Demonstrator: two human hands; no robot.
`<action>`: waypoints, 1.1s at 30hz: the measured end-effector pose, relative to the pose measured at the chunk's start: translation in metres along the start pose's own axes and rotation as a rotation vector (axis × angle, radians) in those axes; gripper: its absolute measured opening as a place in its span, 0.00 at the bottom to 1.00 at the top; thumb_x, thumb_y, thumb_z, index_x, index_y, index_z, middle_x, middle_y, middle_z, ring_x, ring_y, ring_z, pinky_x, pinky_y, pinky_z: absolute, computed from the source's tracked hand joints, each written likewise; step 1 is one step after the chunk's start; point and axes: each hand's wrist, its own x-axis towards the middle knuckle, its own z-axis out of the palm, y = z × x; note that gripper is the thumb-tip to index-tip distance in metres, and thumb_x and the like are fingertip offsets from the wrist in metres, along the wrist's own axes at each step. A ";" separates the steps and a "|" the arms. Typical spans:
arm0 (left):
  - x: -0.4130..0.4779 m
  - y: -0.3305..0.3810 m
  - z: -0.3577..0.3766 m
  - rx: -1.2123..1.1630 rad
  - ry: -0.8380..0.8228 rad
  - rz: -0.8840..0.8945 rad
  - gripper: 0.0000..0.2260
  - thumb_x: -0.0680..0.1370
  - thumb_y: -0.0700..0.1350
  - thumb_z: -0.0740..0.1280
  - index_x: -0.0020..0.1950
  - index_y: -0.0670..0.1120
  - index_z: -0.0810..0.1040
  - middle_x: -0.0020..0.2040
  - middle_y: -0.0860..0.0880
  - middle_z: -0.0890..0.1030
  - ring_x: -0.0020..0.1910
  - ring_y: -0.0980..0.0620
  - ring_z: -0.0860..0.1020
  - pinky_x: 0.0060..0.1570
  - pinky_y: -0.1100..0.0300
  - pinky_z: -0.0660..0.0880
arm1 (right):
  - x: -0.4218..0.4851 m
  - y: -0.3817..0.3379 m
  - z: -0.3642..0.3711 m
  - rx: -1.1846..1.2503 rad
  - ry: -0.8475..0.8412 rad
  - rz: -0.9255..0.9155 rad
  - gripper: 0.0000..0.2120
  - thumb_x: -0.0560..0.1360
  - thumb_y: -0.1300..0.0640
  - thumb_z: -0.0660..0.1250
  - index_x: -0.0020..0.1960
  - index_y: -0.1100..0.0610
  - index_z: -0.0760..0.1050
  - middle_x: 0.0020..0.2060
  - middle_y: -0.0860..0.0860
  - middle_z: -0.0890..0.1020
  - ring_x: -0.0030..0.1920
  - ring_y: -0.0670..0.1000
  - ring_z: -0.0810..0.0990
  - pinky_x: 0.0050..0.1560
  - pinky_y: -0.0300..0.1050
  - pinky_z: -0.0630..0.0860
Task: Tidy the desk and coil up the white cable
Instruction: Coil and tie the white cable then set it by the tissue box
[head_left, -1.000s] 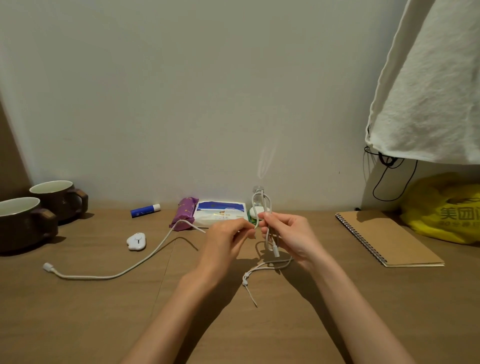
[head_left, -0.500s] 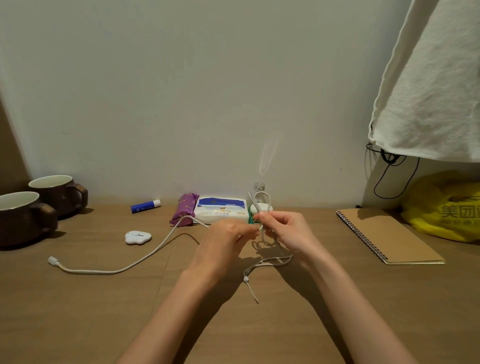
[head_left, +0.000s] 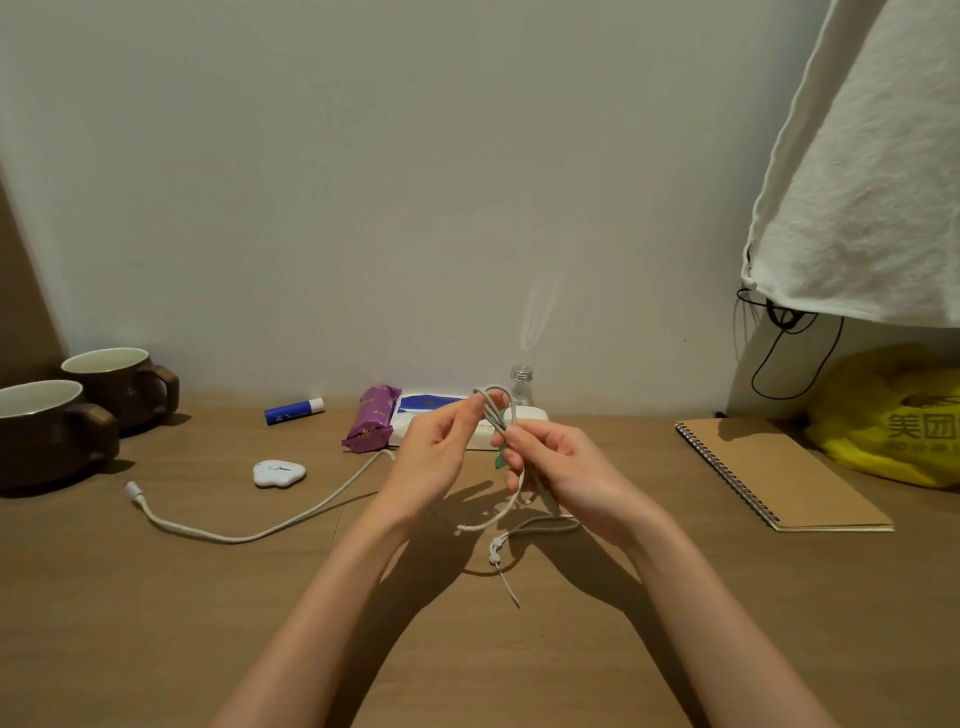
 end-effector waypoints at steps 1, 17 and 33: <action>0.000 0.000 -0.001 -0.038 0.024 -0.011 0.11 0.81 0.48 0.58 0.55 0.53 0.79 0.46 0.62 0.80 0.45 0.76 0.75 0.45 0.80 0.68 | 0.000 0.001 0.002 0.027 -0.029 -0.004 0.11 0.82 0.57 0.57 0.49 0.60 0.76 0.31 0.48 0.71 0.30 0.45 0.73 0.38 0.38 0.74; 0.009 -0.012 -0.005 -0.237 0.087 -0.210 0.12 0.79 0.50 0.63 0.53 0.47 0.83 0.50 0.53 0.84 0.54 0.63 0.77 0.57 0.63 0.69 | 0.002 0.003 0.011 -0.011 -0.154 0.085 0.11 0.83 0.54 0.54 0.46 0.55 0.71 0.29 0.45 0.65 0.27 0.42 0.61 0.27 0.32 0.63; -0.008 -0.018 0.010 0.494 -0.513 -0.044 0.13 0.79 0.56 0.60 0.47 0.53 0.82 0.36 0.53 0.76 0.32 0.60 0.70 0.34 0.65 0.67 | 0.007 0.004 -0.031 0.277 0.442 -0.043 0.10 0.83 0.53 0.53 0.45 0.54 0.69 0.23 0.43 0.64 0.21 0.41 0.59 0.19 0.32 0.57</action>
